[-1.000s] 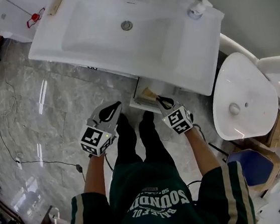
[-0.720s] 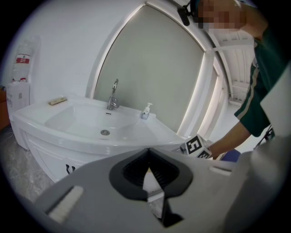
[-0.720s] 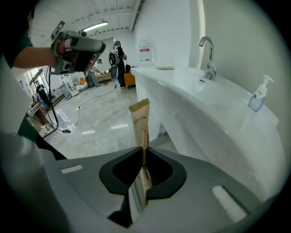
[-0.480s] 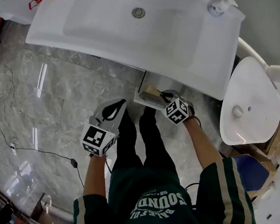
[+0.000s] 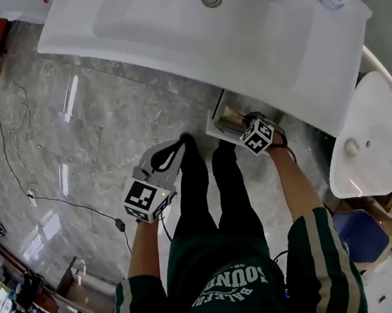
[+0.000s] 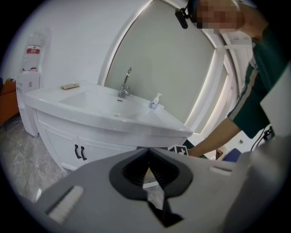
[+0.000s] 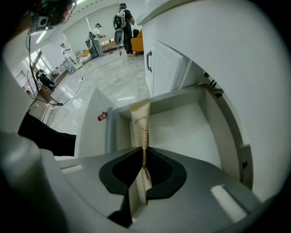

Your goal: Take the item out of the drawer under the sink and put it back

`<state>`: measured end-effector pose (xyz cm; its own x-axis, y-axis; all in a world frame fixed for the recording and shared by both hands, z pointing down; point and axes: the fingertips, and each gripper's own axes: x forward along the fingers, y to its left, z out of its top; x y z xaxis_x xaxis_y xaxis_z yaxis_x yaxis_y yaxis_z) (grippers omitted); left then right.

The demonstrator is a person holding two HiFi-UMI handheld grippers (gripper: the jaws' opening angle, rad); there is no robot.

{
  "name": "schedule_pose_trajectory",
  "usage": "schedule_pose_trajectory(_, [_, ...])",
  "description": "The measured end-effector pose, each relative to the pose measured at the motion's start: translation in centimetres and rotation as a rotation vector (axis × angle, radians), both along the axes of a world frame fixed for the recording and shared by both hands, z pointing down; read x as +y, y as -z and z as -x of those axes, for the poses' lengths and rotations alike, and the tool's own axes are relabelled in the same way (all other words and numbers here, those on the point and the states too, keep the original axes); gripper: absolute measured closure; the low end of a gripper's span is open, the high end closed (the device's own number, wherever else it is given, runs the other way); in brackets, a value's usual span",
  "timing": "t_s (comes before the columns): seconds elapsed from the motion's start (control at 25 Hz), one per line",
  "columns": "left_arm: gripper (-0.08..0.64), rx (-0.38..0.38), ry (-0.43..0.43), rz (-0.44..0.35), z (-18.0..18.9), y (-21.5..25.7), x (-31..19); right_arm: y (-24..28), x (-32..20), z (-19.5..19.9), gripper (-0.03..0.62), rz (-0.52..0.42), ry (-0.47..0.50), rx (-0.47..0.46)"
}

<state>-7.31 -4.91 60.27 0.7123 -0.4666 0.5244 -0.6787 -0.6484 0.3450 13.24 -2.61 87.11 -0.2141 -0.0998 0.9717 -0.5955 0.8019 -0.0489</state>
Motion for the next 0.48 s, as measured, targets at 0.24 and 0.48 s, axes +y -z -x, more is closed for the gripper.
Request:
schedule_pose_trajectory(0.24, [0.511, 0.003, 0.010, 0.024, 1.1, -1.2, 0.0, -2.7, 0.5, 0.0, 0.565, 0.063, 0.037, 0.043])
schedule_pose_trajectory(0.48, [0.511, 0.002, 0.024, 0.033, 1.8, -1.4, 0.2, -4.2, 1.6, 0.0, 0.565, 0.151, 0.020, 0.052])
